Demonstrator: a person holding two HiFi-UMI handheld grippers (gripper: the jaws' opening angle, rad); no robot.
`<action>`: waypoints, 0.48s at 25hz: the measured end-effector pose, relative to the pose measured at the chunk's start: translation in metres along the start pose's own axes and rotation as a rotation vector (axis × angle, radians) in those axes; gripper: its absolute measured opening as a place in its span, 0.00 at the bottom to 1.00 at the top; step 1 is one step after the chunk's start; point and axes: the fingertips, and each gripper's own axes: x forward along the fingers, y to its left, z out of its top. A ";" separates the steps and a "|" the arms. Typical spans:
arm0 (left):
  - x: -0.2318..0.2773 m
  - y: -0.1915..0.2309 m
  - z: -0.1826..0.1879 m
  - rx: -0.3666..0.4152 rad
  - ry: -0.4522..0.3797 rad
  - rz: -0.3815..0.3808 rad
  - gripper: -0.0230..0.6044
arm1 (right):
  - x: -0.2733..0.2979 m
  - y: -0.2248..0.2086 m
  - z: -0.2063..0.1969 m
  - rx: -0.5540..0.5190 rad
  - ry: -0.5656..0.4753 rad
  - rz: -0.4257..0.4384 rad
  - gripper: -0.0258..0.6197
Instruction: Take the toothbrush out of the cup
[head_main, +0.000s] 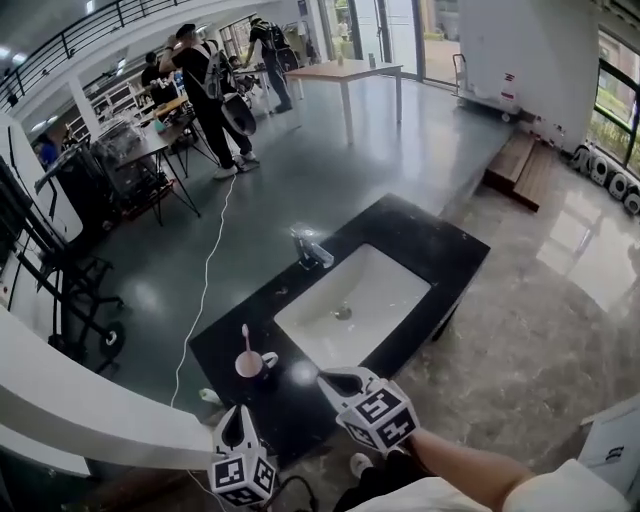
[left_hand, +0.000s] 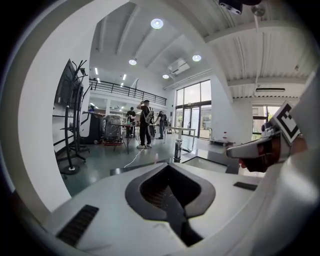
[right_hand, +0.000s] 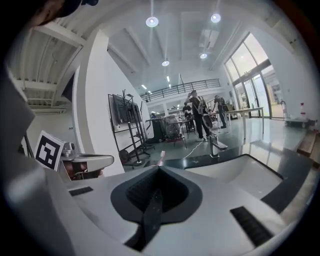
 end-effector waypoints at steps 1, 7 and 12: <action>0.006 0.008 0.002 -0.006 0.006 0.017 0.07 | 0.015 0.000 0.004 0.000 0.010 0.022 0.03; 0.029 0.055 0.004 -0.019 0.029 0.136 0.07 | 0.089 0.002 0.011 0.010 0.050 0.138 0.03; 0.036 0.072 -0.008 -0.035 0.056 0.196 0.07 | 0.117 0.000 0.011 0.026 0.065 0.199 0.03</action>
